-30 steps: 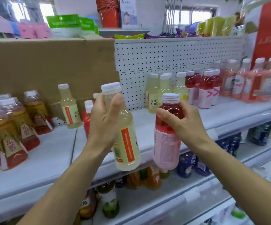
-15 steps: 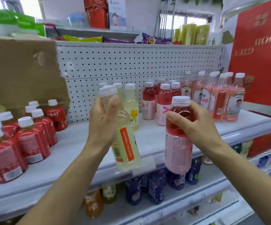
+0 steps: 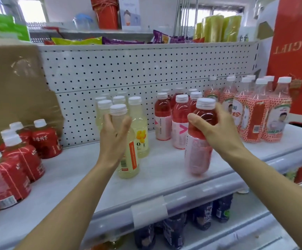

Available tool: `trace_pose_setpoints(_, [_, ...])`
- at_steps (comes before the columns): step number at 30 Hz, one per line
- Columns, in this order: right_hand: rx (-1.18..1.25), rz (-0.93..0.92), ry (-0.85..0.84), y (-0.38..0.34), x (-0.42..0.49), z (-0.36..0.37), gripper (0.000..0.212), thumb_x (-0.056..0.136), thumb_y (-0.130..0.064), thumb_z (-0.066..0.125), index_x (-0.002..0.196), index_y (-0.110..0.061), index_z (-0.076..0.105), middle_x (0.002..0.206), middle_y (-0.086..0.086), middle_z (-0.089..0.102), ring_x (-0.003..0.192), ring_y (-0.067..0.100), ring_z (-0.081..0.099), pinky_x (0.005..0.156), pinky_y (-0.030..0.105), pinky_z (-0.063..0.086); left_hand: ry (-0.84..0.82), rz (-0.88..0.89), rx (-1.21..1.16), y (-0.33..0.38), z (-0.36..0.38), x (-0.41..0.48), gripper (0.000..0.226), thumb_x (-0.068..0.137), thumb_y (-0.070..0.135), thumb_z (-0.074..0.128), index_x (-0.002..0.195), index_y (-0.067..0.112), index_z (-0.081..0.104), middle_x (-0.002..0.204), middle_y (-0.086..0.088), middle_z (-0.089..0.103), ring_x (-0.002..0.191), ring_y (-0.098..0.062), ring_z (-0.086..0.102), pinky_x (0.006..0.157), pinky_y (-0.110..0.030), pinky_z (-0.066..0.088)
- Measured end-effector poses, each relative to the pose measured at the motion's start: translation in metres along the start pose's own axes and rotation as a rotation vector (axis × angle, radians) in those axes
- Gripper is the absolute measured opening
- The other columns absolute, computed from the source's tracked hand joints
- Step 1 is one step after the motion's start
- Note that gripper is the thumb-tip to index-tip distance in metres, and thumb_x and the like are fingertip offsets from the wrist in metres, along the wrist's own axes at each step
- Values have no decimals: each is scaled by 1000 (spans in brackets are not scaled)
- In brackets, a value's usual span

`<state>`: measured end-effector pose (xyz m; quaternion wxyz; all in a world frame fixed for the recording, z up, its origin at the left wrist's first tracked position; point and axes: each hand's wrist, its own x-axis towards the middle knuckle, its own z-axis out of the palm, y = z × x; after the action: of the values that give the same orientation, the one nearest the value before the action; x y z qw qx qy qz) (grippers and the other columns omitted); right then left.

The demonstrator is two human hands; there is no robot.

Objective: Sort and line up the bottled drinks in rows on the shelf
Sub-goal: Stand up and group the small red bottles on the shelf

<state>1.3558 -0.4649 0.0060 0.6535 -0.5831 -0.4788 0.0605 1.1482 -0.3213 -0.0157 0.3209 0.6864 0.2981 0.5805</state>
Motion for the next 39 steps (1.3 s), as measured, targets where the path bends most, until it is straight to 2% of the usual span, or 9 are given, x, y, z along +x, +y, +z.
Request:
trace_pose_setpoints(3, [-107,22,9,23,17,6,44,81,-38,78,116,-24,57,96,-11,69,79,-3,68,71,24,57,-7,-10,83,-8,2,3,64,72,45,85,118,27,43,110,12,61,102,-5,63,86,-35,55])
trace_pose_setpoints(6, [-139,67,-18,38,34,10,52,78,-47,77,119,-29,51,101,-11,67,83,-1,69,79,29,59,55,14,213,-18,5,4,70,71,49,81,125,29,42,120,4,54,116,-18,55,97,-47,51])
trace_pose_setpoints(9, [-184,101,-22,43,44,14,66,73,-59,74,124,-32,43,117,-4,62,103,17,66,90,47,56,109,2,313,-17,10,4,71,77,45,77,133,19,41,126,-2,48,122,-23,43,105,-51,42])
trace_pose_setpoints(16, [-357,276,-148,41,29,11,76,90,-28,67,146,-19,17,146,8,40,135,30,40,113,52,33,-8,-45,454,-8,1,-12,93,89,37,69,157,16,10,157,-7,25,143,-24,22,119,-43,23])
trace_pose_setpoints(20, [-383,277,-168,35,-19,12,66,90,-21,62,145,-21,26,144,8,36,133,27,35,113,48,31,-193,-96,543,-8,-17,-48,98,92,34,67,158,20,-4,158,-10,20,146,-25,22,121,-43,22])
trace_pose_setpoints(25, [-509,111,-533,3,-86,40,56,95,-35,59,147,-25,41,152,-4,39,137,16,38,114,35,31,-366,-39,633,11,-66,-95,70,95,44,60,154,27,27,153,6,39,137,-10,39,109,-25,30])
trace_pose_setpoints(28, [-467,-51,-657,-30,-109,82,45,94,-41,59,138,-33,51,139,-14,53,118,4,52,104,36,44,-363,57,740,22,-115,-105,52,94,50,56,142,31,48,139,14,55,125,-3,49,105,-28,42])
trace_pose_setpoints(33, [-359,-265,-679,-92,-124,171,31,93,-40,60,124,-34,63,111,-21,63,93,-1,61,88,33,54,-222,182,804,31,-223,-88,37,91,50,55,119,29,68,104,18,69,91,2,62,80,-32,57])
trace_pose_setpoints(39, [-276,-364,-609,-139,-125,295,19,94,-30,64,110,-28,71,90,-17,68,83,3,63,80,33,55,-116,188,800,12,-370,-47,17,92,27,68,107,23,73,91,11,71,80,-4,66,73,-34,58])
